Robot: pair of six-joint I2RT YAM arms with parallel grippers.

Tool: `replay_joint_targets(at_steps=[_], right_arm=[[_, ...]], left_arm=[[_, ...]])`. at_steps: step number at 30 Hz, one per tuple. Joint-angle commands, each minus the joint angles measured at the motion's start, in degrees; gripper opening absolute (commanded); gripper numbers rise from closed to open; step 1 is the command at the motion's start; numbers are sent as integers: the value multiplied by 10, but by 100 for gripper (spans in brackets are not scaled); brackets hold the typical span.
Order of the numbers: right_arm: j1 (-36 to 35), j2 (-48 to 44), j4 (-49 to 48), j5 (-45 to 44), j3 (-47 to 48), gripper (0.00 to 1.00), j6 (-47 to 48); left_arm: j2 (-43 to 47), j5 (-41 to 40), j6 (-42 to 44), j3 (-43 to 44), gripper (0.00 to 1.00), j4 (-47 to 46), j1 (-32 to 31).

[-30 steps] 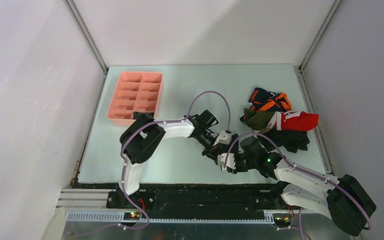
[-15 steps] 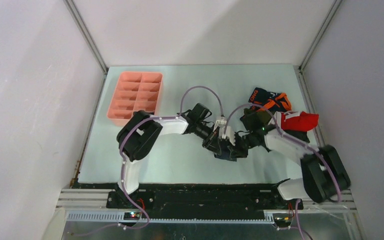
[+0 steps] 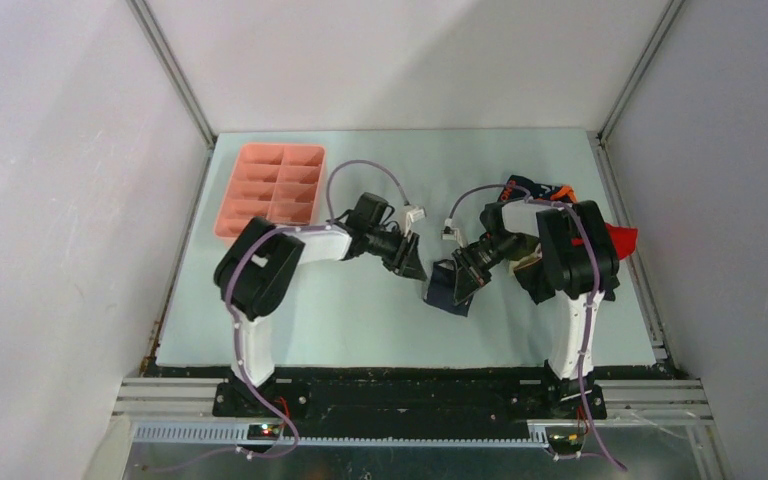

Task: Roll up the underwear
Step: Roll the underwear to the center of the board.

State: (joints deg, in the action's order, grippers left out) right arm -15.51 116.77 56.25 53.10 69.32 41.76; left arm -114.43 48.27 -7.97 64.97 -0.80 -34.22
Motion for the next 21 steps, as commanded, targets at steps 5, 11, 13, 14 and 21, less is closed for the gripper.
replay_joint_targets(at_steps=[5,11,13,14,21], right_arm=[[5,64,48,-52,18,0,-98],[23,102,71,-23,38,0,-110],[25,107,74,-19,39,0,-108],[25,109,77,-18,39,0,-107],[25,110,78,-18,38,0,-106]], left_arm=[[214,-126,310,-135,51,-65,-78],[266,-233,644,-331,58,-298,-218],[235,-246,679,-347,59,-363,-237],[226,-250,701,-352,59,-392,-242],[168,-299,769,-359,58,-461,-269]])
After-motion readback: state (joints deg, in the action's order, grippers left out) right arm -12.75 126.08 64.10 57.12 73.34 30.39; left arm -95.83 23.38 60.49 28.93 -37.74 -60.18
